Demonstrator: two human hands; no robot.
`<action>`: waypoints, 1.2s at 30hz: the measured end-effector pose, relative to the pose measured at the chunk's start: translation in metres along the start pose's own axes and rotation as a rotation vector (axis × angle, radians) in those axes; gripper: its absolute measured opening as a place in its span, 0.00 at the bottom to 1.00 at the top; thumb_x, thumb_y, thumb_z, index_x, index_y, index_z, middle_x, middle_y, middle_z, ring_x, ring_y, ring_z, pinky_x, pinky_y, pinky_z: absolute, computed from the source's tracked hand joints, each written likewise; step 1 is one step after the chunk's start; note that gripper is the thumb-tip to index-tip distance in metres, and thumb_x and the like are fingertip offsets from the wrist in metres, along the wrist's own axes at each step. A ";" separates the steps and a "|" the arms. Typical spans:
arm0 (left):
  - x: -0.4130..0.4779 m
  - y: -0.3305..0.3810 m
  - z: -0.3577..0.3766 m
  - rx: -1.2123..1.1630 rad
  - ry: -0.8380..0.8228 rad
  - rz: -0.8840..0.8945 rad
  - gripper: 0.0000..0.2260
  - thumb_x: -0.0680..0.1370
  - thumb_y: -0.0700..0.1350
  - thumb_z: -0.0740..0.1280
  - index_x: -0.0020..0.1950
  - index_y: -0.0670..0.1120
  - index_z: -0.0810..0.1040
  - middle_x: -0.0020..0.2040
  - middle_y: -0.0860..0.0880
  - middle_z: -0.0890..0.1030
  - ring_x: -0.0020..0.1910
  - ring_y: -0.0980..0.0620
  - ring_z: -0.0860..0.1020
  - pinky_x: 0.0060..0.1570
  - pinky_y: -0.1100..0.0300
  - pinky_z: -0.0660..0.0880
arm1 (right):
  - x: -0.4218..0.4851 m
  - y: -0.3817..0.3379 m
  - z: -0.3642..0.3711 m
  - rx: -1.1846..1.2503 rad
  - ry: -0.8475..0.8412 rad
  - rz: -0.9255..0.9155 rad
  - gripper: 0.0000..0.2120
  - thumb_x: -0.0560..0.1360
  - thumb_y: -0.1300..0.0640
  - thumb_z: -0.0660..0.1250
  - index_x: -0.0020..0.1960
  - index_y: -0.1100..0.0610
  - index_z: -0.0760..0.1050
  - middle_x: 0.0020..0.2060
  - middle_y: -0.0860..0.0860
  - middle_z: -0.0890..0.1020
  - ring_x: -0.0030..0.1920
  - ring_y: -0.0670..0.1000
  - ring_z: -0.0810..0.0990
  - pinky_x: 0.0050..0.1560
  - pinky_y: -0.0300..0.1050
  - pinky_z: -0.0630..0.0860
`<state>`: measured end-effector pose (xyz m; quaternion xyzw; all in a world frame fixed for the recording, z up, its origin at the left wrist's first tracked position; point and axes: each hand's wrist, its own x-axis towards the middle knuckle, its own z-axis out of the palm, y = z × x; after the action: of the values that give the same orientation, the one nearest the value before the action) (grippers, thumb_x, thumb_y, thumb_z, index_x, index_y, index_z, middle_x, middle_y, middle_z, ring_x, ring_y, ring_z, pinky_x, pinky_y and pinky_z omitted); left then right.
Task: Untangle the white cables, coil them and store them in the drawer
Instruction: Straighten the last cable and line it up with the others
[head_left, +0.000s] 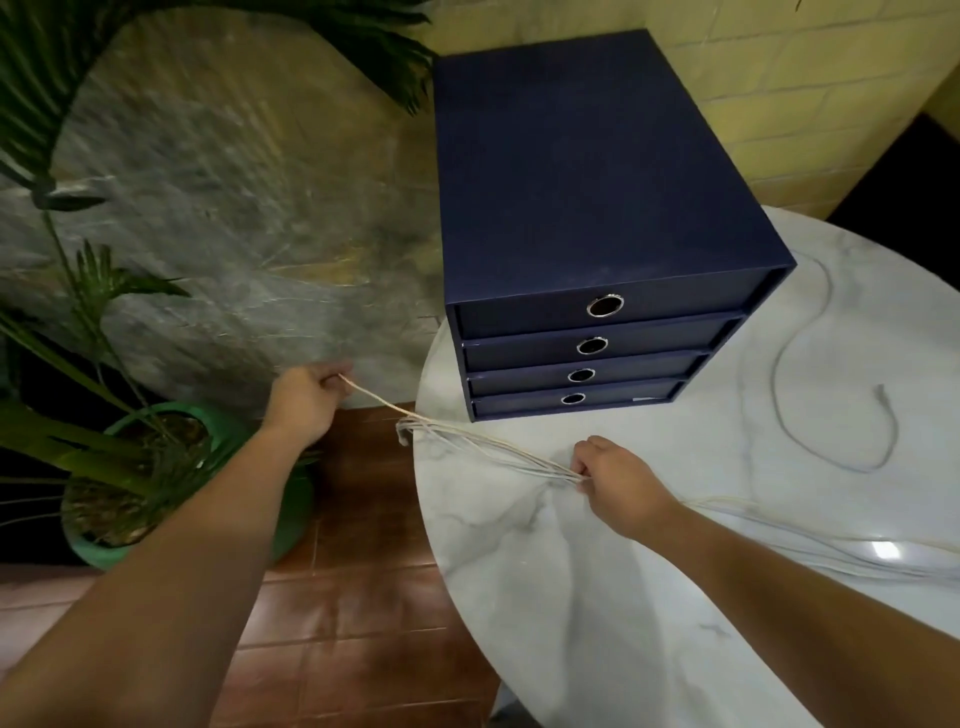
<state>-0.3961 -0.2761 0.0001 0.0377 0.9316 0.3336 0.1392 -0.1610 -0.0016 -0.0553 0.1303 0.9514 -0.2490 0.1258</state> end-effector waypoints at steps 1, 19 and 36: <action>-0.002 -0.004 -0.005 0.149 0.005 0.073 0.11 0.81 0.39 0.63 0.61 0.43 0.80 0.55 0.45 0.82 0.47 0.51 0.76 0.42 0.67 0.69 | 0.000 -0.001 0.000 -0.001 0.001 0.001 0.06 0.71 0.66 0.62 0.45 0.57 0.72 0.45 0.52 0.74 0.45 0.56 0.75 0.45 0.49 0.72; -0.034 0.015 -0.002 -0.002 -0.546 -0.114 0.18 0.82 0.54 0.56 0.55 0.45 0.81 0.36 0.49 0.71 0.32 0.52 0.68 0.39 0.59 0.68 | 0.001 -0.003 0.001 -0.023 0.012 0.005 0.05 0.73 0.64 0.65 0.45 0.56 0.72 0.44 0.51 0.74 0.44 0.54 0.75 0.44 0.46 0.72; -0.025 -0.001 -0.020 0.585 -0.179 0.139 0.09 0.75 0.55 0.69 0.43 0.51 0.83 0.42 0.48 0.81 0.43 0.49 0.77 0.41 0.57 0.72 | 0.003 -0.003 0.003 -0.063 0.009 0.015 0.09 0.72 0.67 0.63 0.43 0.54 0.68 0.42 0.49 0.71 0.41 0.52 0.72 0.39 0.41 0.65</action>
<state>-0.3783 -0.2937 0.0201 0.1690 0.9674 0.0553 0.1805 -0.1637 -0.0051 -0.0573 0.1346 0.9583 -0.2176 0.1276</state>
